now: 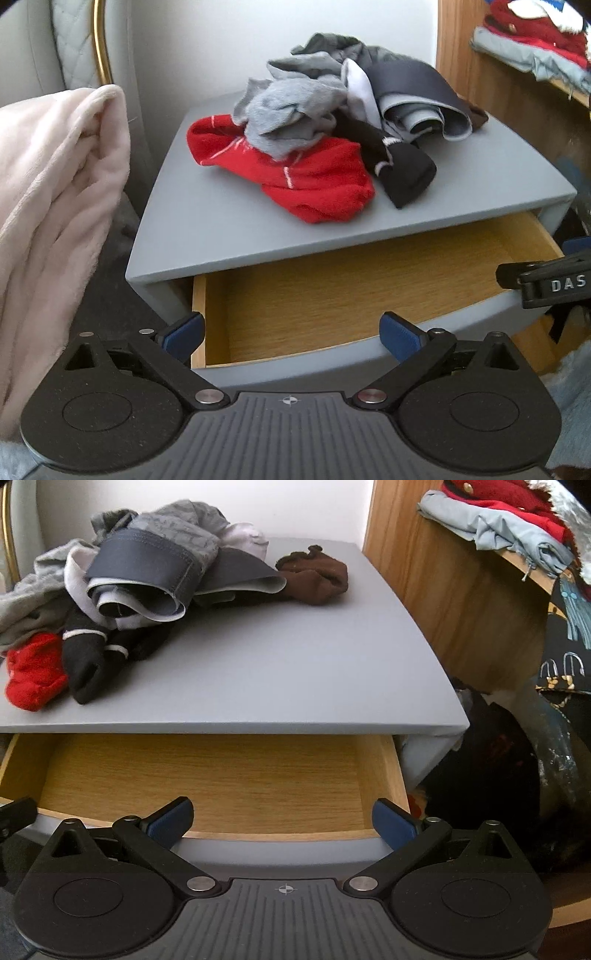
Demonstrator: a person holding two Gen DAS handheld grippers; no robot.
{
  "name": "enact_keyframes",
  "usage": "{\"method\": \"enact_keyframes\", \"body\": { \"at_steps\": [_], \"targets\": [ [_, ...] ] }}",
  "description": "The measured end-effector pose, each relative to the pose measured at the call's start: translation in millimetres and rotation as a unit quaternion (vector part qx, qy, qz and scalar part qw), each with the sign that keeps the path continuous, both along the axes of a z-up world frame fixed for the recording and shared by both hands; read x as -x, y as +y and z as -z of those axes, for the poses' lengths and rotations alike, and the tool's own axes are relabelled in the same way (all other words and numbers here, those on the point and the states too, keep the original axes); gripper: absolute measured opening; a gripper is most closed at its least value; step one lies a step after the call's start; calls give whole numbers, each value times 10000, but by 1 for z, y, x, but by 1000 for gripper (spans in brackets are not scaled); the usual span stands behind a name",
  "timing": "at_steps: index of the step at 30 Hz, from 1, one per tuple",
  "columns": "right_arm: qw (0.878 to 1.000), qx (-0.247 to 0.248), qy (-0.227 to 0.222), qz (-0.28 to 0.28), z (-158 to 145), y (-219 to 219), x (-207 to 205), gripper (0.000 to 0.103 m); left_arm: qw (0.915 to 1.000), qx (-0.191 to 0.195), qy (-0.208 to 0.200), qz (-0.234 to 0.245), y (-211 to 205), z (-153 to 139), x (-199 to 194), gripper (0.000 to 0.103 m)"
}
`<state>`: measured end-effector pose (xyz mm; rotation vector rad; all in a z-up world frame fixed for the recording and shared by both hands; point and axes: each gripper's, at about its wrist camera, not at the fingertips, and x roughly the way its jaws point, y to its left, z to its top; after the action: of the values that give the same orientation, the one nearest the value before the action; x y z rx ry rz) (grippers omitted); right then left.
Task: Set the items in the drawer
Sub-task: 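Pull the bedside table drawer open with the left tool, then lower the right gripper onto the grey patterned underwear and close it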
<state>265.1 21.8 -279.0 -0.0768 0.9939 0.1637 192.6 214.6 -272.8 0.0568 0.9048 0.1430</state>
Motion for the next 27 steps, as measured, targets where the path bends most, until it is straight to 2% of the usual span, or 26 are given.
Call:
{"method": "enact_keyframes", "body": {
  "at_steps": [3,9,16,22,24,27],
  "targets": [
    [10000,-24,58,-43,-2,-4,2,103,9997,177,113,-95,1,-5,3,102],
    [9996,-48,249,-86,0,-3,6,103,9950,831,410,-369,27,5,7,102],
    [9972,-4,735,-114,-2,-4,6,103,9949,670,717,-243,15,15,1,102],
    [9937,92,1084,-283,1,-4,8,103,9926,817,885,162,5,18,3,96],
    [9937,127,1048,-365,-1,0,9,103,9884,1122,1017,47,10,19,4,95],
    [9972,14,595,-455,-13,2,8,103,9806,1492,1264,-105,18,27,6,95]
  ]
}}
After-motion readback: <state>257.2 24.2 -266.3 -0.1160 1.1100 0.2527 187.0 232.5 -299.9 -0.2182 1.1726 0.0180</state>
